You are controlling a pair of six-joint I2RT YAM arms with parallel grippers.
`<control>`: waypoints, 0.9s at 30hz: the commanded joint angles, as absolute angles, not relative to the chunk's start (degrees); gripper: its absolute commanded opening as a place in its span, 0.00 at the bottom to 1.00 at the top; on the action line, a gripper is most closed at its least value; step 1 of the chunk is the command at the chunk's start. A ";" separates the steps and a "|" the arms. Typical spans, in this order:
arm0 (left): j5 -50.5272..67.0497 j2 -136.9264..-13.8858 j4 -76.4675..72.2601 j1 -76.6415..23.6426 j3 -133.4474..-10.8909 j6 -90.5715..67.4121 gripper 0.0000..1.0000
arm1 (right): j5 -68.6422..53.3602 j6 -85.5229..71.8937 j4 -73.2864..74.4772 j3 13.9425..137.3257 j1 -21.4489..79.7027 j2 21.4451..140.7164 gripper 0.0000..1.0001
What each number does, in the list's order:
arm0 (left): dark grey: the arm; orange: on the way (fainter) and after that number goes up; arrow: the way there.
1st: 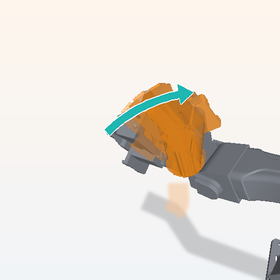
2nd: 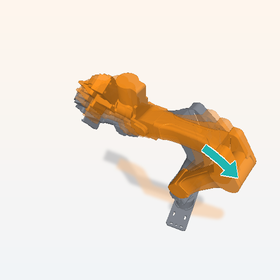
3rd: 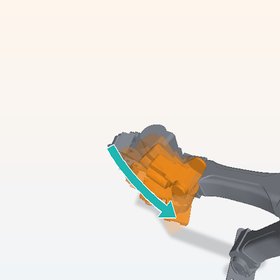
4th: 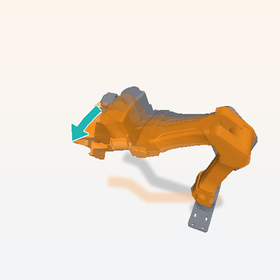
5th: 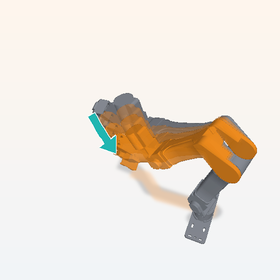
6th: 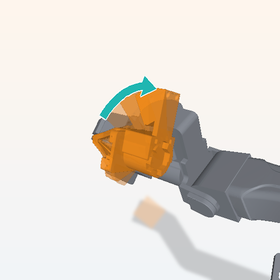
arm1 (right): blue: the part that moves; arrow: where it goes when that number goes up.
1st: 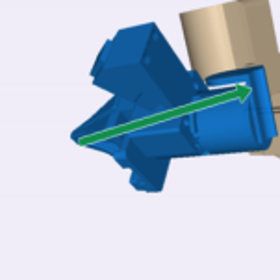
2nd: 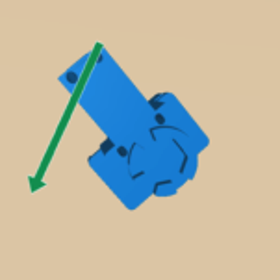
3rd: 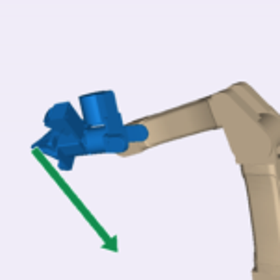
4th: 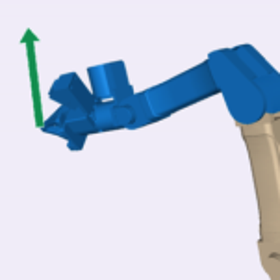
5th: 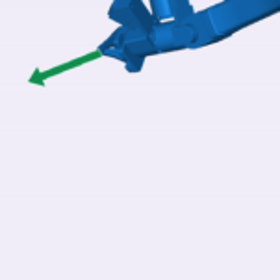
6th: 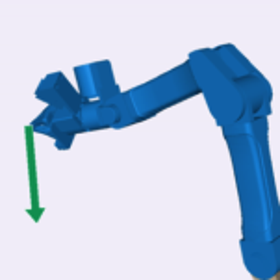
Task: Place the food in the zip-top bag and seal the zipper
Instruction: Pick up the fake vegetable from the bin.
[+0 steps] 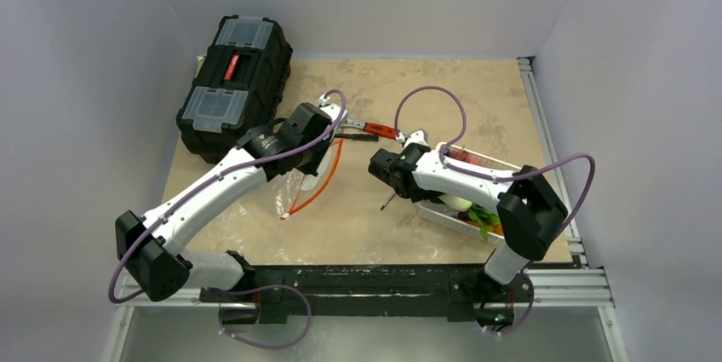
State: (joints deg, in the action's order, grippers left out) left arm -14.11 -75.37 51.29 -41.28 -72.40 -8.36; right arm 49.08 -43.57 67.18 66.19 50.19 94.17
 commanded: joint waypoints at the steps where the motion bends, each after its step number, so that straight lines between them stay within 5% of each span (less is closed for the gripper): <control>1: -14.33 -74.57 49.31 -41.05 -72.32 -8.45 0.00 | 52.55 -46.35 67.02 66.35 50.09 93.71 0.78; 20: -12.70 -74.15 48.83 -41.06 -72.16 -8.61 0.00 | 59.71 -48.40 70.42 72.53 51.14 82.77 0.19; 25: -9.42 -72.62 47.81 -40.99 -71.64 -8.82 0.00 | 53.04 -37.73 54.70 70.53 51.17 72.02 0.00; 27: -8.10 -71.78 47.40 -40.96 -71.55 -9.00 0.00 | 47.94 -33.74 46.29 68.66 51.08 66.61 0.00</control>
